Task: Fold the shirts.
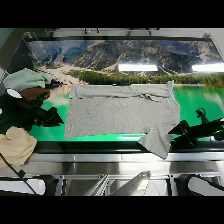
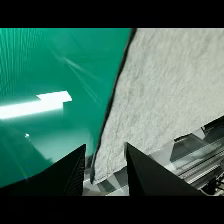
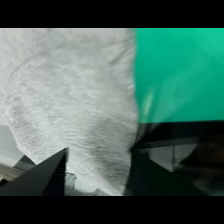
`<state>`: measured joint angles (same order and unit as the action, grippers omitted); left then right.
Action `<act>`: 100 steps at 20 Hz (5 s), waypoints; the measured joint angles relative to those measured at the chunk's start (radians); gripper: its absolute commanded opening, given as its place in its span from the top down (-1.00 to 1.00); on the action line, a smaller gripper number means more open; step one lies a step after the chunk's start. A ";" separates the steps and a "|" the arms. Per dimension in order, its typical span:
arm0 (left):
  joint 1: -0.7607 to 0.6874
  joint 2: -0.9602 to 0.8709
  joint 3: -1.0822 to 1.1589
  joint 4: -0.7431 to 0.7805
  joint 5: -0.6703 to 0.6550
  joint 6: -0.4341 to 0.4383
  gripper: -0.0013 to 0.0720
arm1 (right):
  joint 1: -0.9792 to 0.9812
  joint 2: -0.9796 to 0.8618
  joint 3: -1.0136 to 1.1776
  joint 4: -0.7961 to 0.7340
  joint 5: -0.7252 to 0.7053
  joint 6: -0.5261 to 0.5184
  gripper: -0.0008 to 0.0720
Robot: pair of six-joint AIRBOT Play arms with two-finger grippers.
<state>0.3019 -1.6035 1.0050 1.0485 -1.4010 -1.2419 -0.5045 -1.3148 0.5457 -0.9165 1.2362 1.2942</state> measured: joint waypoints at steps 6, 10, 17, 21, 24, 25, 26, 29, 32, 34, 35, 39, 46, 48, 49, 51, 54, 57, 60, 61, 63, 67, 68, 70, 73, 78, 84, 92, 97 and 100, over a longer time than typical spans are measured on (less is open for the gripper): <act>-0.042 0.016 -0.130 -0.026 0.052 0.001 0.24 | 0.086 -0.008 -0.075 0.118 -0.015 -0.094 -0.18; -0.093 0.014 -0.163 -0.034 0.049 0.003 0.48 | 0.097 -0.008 -0.082 0.156 -0.031 -0.129 -0.18; -0.137 0.012 -0.134 -0.040 0.055 0.016 0.92 | 0.051 -0.006 -0.084 0.138 -0.032 -0.150 0.45; -0.136 0.013 -0.106 -0.055 0.117 0.020 0.92 | -0.015 -0.005 -0.085 0.117 -0.052 -0.182 0.94; -0.094 0.012 -0.054 -0.045 0.127 0.031 0.92 | -0.036 0.014 -0.060 0.136 -0.031 -0.215 0.94; -0.068 0.012 -0.031 -0.026 0.109 0.031 0.92 | -0.039 0.029 -0.042 0.167 0.008 -0.220 0.93; -0.039 0.013 -0.009 -0.029 0.064 0.032 0.92 | -0.040 0.043 -0.022 0.204 0.043 -0.226 0.93; 0.039 0.029 0.048 -0.094 -0.050 0.039 0.92 | -0.030 0.069 0.047 0.330 0.108 -0.241 0.93; 0.068 0.018 0.122 -0.188 -0.098 0.048 0.92 | 0.018 0.033 0.140 0.439 0.096 -0.249 0.93; 0.053 -0.017 0.205 -0.247 -0.113 0.050 0.92 | 0.053 -0.024 0.217 0.489 0.068 -0.256 0.93; 0.037 -0.045 0.259 -0.274 -0.117 0.049 0.92 | 0.069 -0.060 0.260 0.506 0.055 -0.257 0.93; -0.052 -0.190 0.525 -0.336 -0.120 0.019 0.92 | 0.118 -0.228 0.447 0.553 0.014 -0.260 0.93; -0.111 -0.507 0.962 -0.316 -0.121 -0.133 0.95 | 0.131 -0.497 0.719 0.600 -0.066 -0.260 0.93; -0.113 -0.565 0.986 -0.301 -0.124 -0.155 0.95 | 0.131 -0.549 0.754 0.604 -0.080 -0.260 0.93; -0.113 -0.587 0.987 -0.295 -0.117 -0.163 0.95 | 0.131 -0.568 0.763 0.603 -0.088 -0.262 0.93; -0.108 -0.620 0.991 -0.289 -0.089 -0.165 0.36 | 0.131 -0.595 0.777 0.603 -0.103 -0.278 0.37; -0.098 -0.643 1.031 -0.291 -0.068 -0.172 -0.96 | 0.118 -0.610 0.807 0.596 -0.086 -0.317 0.15; -0.070 -0.628 1.072 -0.306 -0.049 -0.171 -1.00 | 0.075 -0.608 0.883 0.516 -0.004 -0.330 -0.92; -0.033 -0.557 1.025 -0.328 -0.025 -0.171 -0.97 | 0.039 -0.597 0.941 0.363 0.042 -0.293 -0.92; -0.019 -0.533 1.007 -0.332 -0.018 -0.171 -0.95 | 0.035 -0.599 0.950 0.314 0.051 -0.277 -0.92; 0.004 -0.490 0.985 -0.336 -0.011 -0.171 -0.95 | 0.048 -0.609 0.956 0.258 0.067 -0.250 -0.92; 0.010 -0.433 0.968 -0.343 -0.051 -0.170 -0.95 | 0.139 -0.642 0.960 0.232 0.086 -0.219 -0.92; 0.007 -0.424 0.967 -0.344 -0.057 -0.169 -0.95 | 0.169 -0.650 0.961 0.234 0.091 -0.209 -0.92; -0.003 -0.418 0.964 -0.342 -0.063 -0.169 -0.95 | 0.232 -0.665 0.961 0.237 0.085 -0.190 -0.92; -0.024 -0.427 0.962 -0.339 -0.073 -0.169 -0.95 | 0.310 -0.690 0.961 0.260 0.068 -0.179 0.10; -0.035 -0.468 0.962 -0.335 -0.087 -0.169 -0.95 | 0.369 -0.719 0.959 0.291 0.048 -0.164 0.93; 0.014 -0.506 0.962 -0.352 -0.155 -0.171 -0.94 | 0.354 -0.723 0.960 0.285 0.049 -0.152 0.93; 0.018 -0.432 0.962 -0.536 -0.175 -0.058 0.98 | 0.226 -0.681 0.967 0.235 0.116 -0.142 0.93; -0.203 -0.416 0.961 -0.555 -0.164 -0.024 0.98 | 0.154 -0.582 0.982 0.262 0.214 -0.169 0.93; -0.396 -0.420 0.961 -0.467 -0.077 -0.018 0.93 | 0.158 -0.514 0.984 0.312 0.267 -0.190 0.93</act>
<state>-0.0944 -2.0239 1.9663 0.5819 -1.4776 -1.2602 -0.3470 -1.8286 1.5295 -0.6048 1.5028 1.1042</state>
